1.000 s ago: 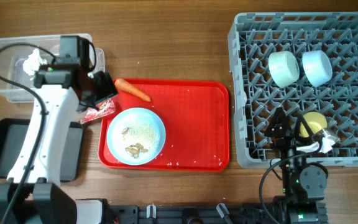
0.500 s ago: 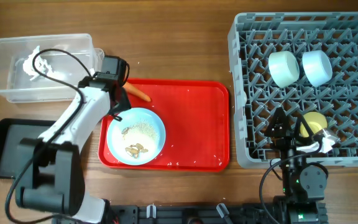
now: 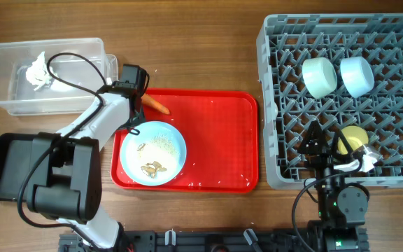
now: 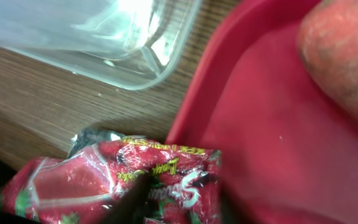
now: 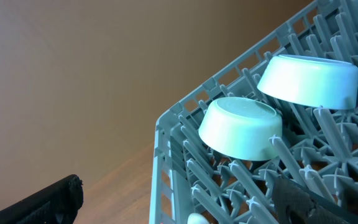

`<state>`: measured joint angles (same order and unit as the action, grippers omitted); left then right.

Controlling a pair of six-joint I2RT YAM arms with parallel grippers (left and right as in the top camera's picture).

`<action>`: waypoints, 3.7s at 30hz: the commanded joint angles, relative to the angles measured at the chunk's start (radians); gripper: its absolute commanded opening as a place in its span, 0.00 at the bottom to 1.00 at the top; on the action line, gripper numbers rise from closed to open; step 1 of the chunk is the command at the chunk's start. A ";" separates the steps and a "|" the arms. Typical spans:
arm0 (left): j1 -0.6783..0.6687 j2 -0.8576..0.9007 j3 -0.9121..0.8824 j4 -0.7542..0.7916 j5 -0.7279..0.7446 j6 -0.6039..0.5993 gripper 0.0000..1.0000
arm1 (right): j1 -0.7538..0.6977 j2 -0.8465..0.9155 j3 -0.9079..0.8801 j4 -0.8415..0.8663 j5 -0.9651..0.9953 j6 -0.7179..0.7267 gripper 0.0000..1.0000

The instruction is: Sort waste into correct bins and load items into the dishwasher rack

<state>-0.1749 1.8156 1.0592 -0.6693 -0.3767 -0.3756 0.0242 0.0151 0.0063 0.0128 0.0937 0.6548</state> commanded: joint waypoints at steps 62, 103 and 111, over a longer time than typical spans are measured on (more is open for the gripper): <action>-0.227 0.211 0.298 -0.045 0.368 0.586 0.49 | -0.004 -0.008 -0.001 0.003 -0.012 0.011 1.00; 0.051 0.007 0.639 -0.458 0.383 -0.023 0.60 | -0.004 -0.008 -0.001 0.003 -0.012 0.011 1.00; 0.003 0.040 0.326 -0.214 0.322 -0.488 0.74 | -0.004 -0.008 -0.001 0.003 -0.012 0.011 1.00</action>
<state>-0.1867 1.8442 1.4860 -0.9817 -0.0105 -0.6483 0.0242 0.0147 0.0063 0.0128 0.0937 0.6548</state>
